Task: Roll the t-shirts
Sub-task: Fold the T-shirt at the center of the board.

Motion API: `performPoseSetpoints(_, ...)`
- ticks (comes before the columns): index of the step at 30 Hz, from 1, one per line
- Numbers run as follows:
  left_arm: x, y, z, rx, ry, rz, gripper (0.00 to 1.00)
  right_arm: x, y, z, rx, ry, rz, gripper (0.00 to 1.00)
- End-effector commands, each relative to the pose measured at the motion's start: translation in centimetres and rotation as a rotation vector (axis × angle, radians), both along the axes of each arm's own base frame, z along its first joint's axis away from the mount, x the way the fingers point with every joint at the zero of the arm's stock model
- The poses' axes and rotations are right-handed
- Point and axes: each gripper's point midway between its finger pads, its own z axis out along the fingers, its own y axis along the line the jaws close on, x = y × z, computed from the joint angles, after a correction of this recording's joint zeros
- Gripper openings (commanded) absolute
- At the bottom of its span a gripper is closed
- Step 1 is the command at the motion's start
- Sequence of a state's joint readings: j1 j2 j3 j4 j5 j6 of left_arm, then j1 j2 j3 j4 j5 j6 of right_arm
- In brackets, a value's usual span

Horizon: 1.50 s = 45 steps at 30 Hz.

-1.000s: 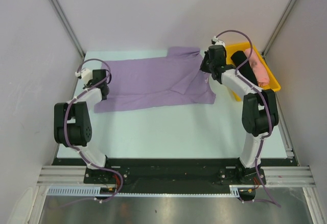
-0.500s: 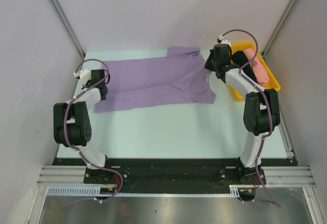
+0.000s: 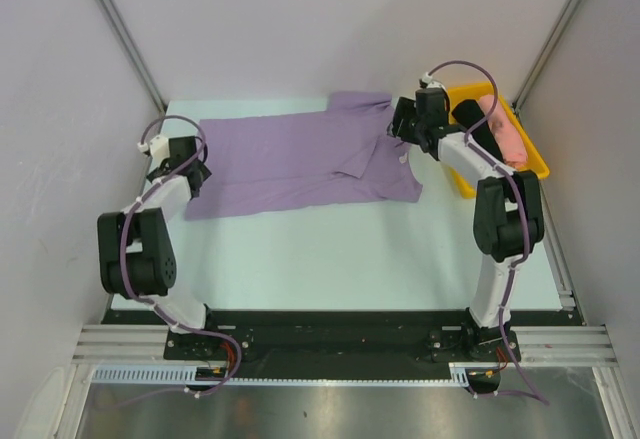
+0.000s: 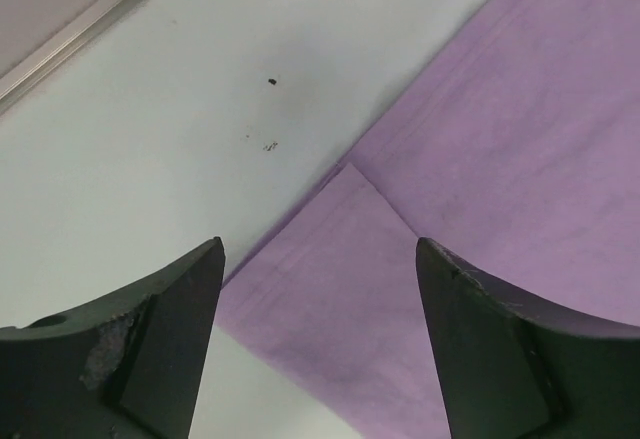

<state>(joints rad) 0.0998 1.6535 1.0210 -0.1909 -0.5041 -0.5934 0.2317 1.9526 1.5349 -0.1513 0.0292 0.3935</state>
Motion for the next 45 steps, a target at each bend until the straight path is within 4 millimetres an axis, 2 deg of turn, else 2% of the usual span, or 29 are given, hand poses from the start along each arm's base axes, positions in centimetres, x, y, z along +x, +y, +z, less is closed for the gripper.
performPoseSetpoints(1, -1.7, -0.8, 5.4, -0.073, -0.164, -0.007, 0.80, -2.0, -1.5, 4.1, 0.025, -0.004, -0.050, 0.65)
performPoseSetpoints(2, -3.2, -1.1, 4.3, -0.097, -0.140, 0.015, 0.79, -2.8, -1.8, 3.7, 0.051, 0.023, -0.075, 0.60)
performPoseSetpoints(3, -4.1, -1.2, 5.1, -0.105, -0.166, 0.026, 0.77, -4.2, -2.2, 4.5, 0.073, 0.025, -0.088, 0.58)
performPoseSetpoints(4, -5.5, -1.5, 3.7, -0.121, -0.138, 0.031, 0.72, -5.9, -2.9, 2.1, 0.083, 0.090, -0.100, 0.56)
performPoseSetpoints(5, -6.1, -1.7, 3.4, -0.138, -0.144, 0.044, 0.72, -7.1, -3.0, 1.3, 0.108, 0.120, -0.115, 0.52)
performPoseSetpoints(6, -6.9, -1.8, 3.9, -0.144, -0.168, 0.050, 0.71, -8.2, -3.1, 1.5, 0.116, 0.123, -0.119, 0.51)
performPoseSetpoints(7, -7.5, -1.8, 3.5, -0.152, -0.165, 0.059, 0.66, -10.1, -3.3, -1.0, 0.108, 0.182, -0.125, 0.50)
performPoseSetpoints(8, -8.4, -2.0, 2.6, -0.164, -0.154, 0.062, 0.65, -10.9, -3.4, -1.7, 0.112, 0.196, -0.132, 0.48)
performPoseSetpoints(10, -9.2, -2.0, 2.5, -0.171, -0.158, 0.066, 0.64, -12.3, -3.8, -2.7, 0.117, 0.204, -0.142, 0.46)
performPoseSetpoints(11, -9.6, -2.1, 1.9, -0.174, -0.146, 0.064, 0.64, -13.4, -4.5, -4.3, 0.108, 0.237, -0.154, 0.46)
performPoseSetpoints(13, -10.1, -2.1, 1.4, -0.179, -0.135, 0.062, 0.64, -13.9, -5.0, -4.7, 0.115, 0.225, -0.163, 0.46)
performPoseSetpoints(14, -10.3, -2.2, 1.0, -0.182, -0.126, 0.063, 0.64, -14.5, -5.2, -5.8, 0.110, 0.240, -0.168, 0.46)
performPoseSetpoints(18, -10.6, -2.1, -0.3, -0.205, -0.105, 0.075, 0.64, -13.8, -4.0, -6.5, 0.145, 0.224, -0.104, 0.46)
performPoseSetpoints(26, -10.7, -1.8, -2.1, -0.236, -0.077, 0.099, 0.64, -12.8, -3.6, -8.1, 0.152, 0.224, -0.102, 0.44)
performPoseSetpoints(29, -10.6, -1.8, -2.3, -0.242, -0.073, 0.104, 0.64, -12.7, -3.6, -8.7, 0.144, 0.231, -0.107, 0.40)
performPoseSetpoints(39, -10.6, -1.4, -2.3, -0.233, -0.066, 0.111, 0.64, -12.3, -4.0, -8.9, 0.092, 0.228, -0.111, 0.32)
performPoseSetpoints(41, -10.7, -1.4, -2.3, -0.232, -0.064, 0.112, 0.64, -12.4, -3.8, -8.8, 0.073, 0.235, -0.102, 0.34)
performPoseSetpoints(42, -10.6, -1.4, -2.2, -0.231, -0.063, 0.111, 0.64, -12.4, -4.3, -8.9, 0.039, 0.234, -0.116, 0.40)
performPoseSetpoints(43, -10.6, -1.4, -2.2, -0.230, -0.065, 0.108, 0.64, -12.6, -4.4, -8.9, 0.031, 0.239, -0.119, 0.42)
performPoseSetpoints(45, -10.6, -1.4, -2.2, -0.230, -0.067, 0.109, 0.64, -12.6, -4.1, -9.0, 0.020, 0.239, -0.107, 0.42)
